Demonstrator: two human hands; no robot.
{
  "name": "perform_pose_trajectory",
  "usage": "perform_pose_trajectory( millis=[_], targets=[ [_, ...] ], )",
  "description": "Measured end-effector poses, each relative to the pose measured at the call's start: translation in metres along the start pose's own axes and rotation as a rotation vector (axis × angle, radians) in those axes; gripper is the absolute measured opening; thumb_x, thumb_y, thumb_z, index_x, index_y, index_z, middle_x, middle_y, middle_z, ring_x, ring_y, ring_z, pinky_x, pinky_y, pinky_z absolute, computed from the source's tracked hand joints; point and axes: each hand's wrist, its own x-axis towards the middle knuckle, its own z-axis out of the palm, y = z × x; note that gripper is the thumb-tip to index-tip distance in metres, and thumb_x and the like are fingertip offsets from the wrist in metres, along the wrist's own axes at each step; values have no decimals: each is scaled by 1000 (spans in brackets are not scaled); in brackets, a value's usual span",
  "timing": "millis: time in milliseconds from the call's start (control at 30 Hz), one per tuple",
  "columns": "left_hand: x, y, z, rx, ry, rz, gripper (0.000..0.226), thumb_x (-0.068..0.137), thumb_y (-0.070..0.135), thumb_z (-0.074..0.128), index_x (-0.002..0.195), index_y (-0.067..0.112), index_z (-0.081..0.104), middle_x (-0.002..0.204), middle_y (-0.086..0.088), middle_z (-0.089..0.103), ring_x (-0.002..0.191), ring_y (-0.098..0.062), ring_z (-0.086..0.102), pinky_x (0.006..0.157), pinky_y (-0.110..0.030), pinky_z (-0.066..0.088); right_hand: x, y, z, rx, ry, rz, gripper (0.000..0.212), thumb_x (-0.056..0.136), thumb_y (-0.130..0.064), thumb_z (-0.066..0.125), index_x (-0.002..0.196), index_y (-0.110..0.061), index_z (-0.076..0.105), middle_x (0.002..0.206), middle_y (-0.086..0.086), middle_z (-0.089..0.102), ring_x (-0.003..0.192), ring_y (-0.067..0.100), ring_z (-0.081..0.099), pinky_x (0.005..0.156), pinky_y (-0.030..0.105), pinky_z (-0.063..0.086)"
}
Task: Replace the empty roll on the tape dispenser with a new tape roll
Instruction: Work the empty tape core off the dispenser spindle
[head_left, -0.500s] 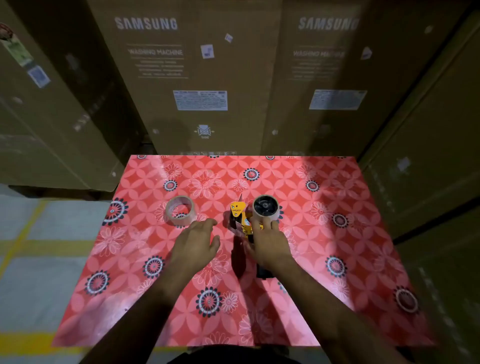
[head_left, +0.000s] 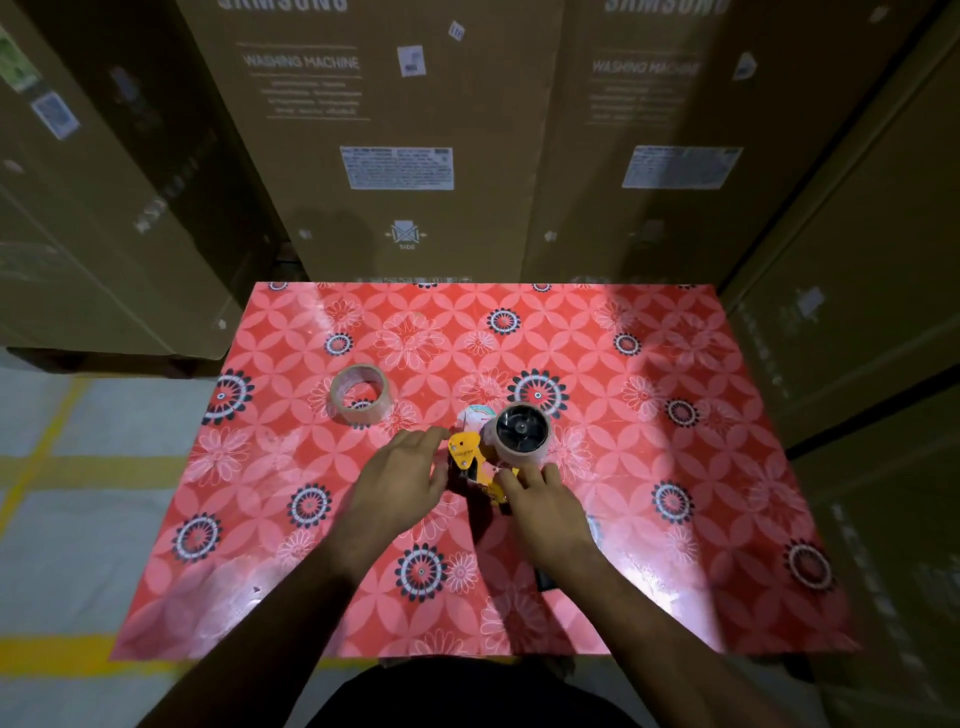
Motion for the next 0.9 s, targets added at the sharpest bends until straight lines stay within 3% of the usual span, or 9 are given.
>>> perform_pose_trajectory(
  millis=[100, 200, 267, 333, 433, 567, 667, 767, 900],
  targets=[
    [-1, 5, 8, -18, -51, 21, 33, 95, 22, 51, 129, 21, 54, 97, -2, 66, 95, -20, 57, 71, -33, 48, -13, 4, 6, -18, 8, -20, 56, 67, -5, 77, 118, -20, 60, 105, 11, 61, 93, 38, 58, 53, 40, 48],
    [-3, 12, 15, -53, -120, 17, 23, 95, 22, 53, 117, 20, 60, 91, -3, 65, 78, -17, 56, 62, -29, 41, -17, 11, -1, 66, -36, -44, 54, 84, -20, 68, 134, -24, 49, 123, 8, 52, 111, 33, 50, 74, 43, 51],
    [-2, 15, 18, -51, -147, 29, 15, 95, 21, 53, 106, 18, 63, 87, -2, 65, 74, -16, 55, 60, -30, 42, -16, 18, -8, 255, -53, 15, 56, 89, -37, 64, 139, -24, 42, 124, 6, 50, 113, 27, 49, 82, 42, 52],
    [3, 18, 20, -97, -133, 28, 14, 94, 17, 54, 100, 15, 66, 86, -2, 66, 78, -16, 55, 62, -27, 41, -12, 25, -16, 521, 30, 200, 50, 91, -44, 60, 132, -19, 46, 116, 6, 54, 105, 24, 57, 80, 38, 51],
    [26, 23, 25, -167, -113, -8, 17, 93, 13, 54, 104, 10, 67, 94, -6, 66, 91, -19, 56, 74, -30, 45, 11, 37, -22, 693, 69, 439, 42, 96, -37, 57, 126, -8, 52, 102, 7, 63, 96, 26, 63, 73, 31, 43],
    [59, 30, 37, -151, -194, -186, 25, 92, 31, 51, 116, 28, 55, 100, -3, 66, 92, -21, 60, 81, -40, 54, 46, 41, -27, 728, -57, 493, 42, 101, -34, 53, 130, -4, 54, 115, 16, 71, 97, 29, 67, 74, 26, 43],
    [72, 35, 45, -197, -234, -303, 24, 96, 31, 52, 114, 18, 62, 91, -8, 70, 78, -26, 67, 70, -34, 54, 65, 42, -25, 711, -97, 524, 38, 98, -29, 58, 127, -5, 60, 118, 17, 70, 102, 32, 68, 77, 28, 49],
    [80, 39, 49, -195, -239, -400, 26, 95, 32, 55, 90, 10, 67, 83, -8, 69, 76, -29, 67, 73, -36, 55, 74, 42, -27, 697, -95, 555, 29, 92, -22, 63, 113, -3, 70, 107, 17, 73, 94, 32, 71, 81, 38, 59],
    [87, 45, 54, -288, -218, -520, 26, 94, 25, 61, 77, 6, 61, 69, -7, 59, 56, -19, 50, 50, -25, 35, 80, 39, -32, 637, -124, 610, 21, 86, -18, 68, 97, -1, 71, 86, 13, 68, 76, 27, 65, 55, 27, 50]
  ],
)
